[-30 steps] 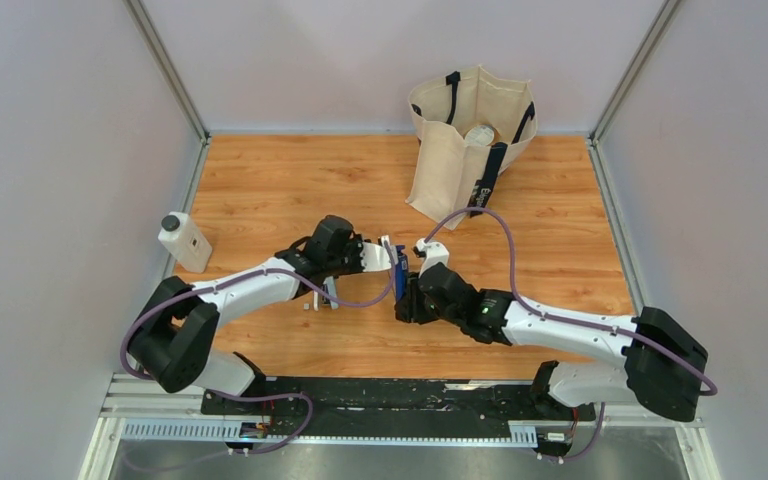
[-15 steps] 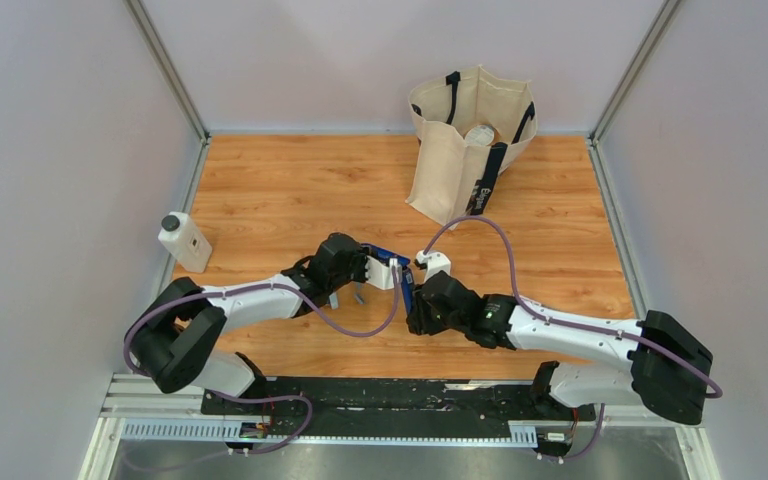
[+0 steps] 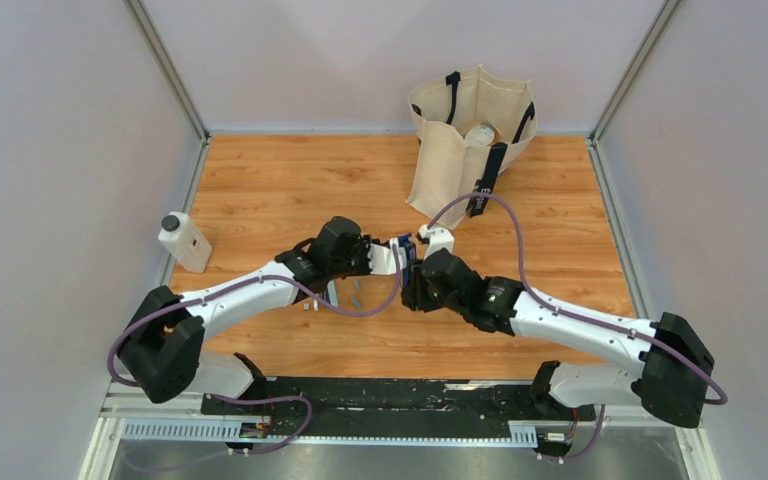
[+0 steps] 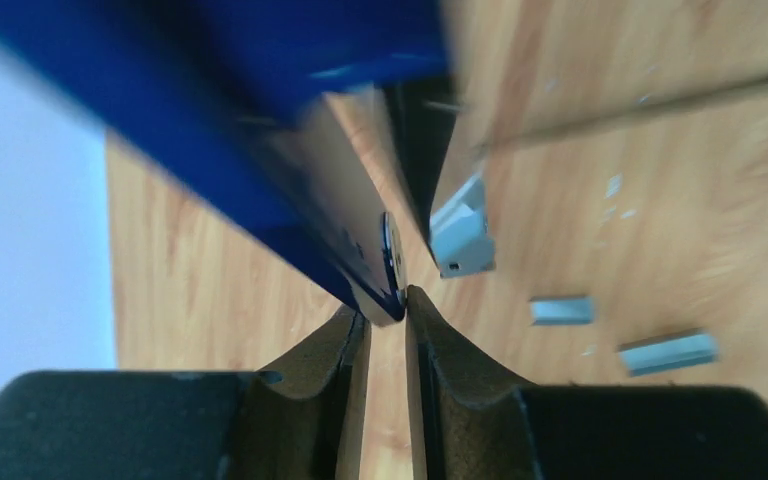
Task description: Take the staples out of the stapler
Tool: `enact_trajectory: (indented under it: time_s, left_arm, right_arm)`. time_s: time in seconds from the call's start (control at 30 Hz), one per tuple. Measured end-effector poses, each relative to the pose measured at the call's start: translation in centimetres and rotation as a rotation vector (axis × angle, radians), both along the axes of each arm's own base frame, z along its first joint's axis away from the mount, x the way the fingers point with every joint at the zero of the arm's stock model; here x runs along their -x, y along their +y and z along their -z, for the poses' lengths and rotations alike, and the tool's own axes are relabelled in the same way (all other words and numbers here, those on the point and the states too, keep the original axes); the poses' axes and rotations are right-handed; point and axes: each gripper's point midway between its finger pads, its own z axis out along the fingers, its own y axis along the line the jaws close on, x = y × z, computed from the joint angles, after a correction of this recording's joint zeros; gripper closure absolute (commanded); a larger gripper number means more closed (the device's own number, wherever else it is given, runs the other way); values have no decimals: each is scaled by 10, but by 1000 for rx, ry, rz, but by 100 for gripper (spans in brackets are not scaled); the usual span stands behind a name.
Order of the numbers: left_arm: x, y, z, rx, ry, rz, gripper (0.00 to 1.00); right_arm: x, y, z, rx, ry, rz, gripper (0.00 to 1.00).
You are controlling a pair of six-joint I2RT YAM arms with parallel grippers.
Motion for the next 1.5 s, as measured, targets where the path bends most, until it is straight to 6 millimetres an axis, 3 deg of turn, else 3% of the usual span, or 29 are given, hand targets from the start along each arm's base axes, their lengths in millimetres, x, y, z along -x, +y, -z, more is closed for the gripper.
enact_trajectory:
  time_s: [0.17,0.3,0.4,0.53,0.77,1.0,1.07,1.1,1.17,1.23,1.33,1.4,1.5]
  left_arm:
    - [24,-18,-20,122,183,21,61]
    - [48,-26,-22,162,304,56,60]
    - [64,-22,-17,166,386,51,57]
    - [70,-13,-22,211,451,4,55]
    - [34,31,-60,407,450,-207,55]
    - [39,44,-76,455,423,-228,55]
    - [43,46,-75,454,425,-228,55]
    - [44,47,-74,453,427,-229,55]
    - [47,48,-71,449,433,-231,55]
    - [48,49,-68,446,437,-233,55]
    - [50,50,-67,444,439,-234,55]
    - [50,50,-67,444,440,-233,55]
    - [51,50,-66,441,444,-235,55]
  right_arm:
    - [-49,4,-70,-107,-113,119,100]
    - [-78,-4,-94,-134,-156,197,100]
    - [-91,-10,-92,-109,-159,227,100]
    - [-96,-7,-74,-48,-138,211,100]
    - [-113,11,-41,46,-109,166,100]
    - [-141,38,-38,76,-138,132,100]
    - [-149,42,-41,79,-148,130,90]
    - [-151,44,-42,81,-153,127,75]
    - [-151,43,-42,92,-155,118,45]
    - [-145,39,-38,105,-139,108,28]
    - [-122,21,-25,125,-95,101,16]
    - [-95,1,-12,141,-50,87,13]
    - [-50,-18,3,156,5,35,19]
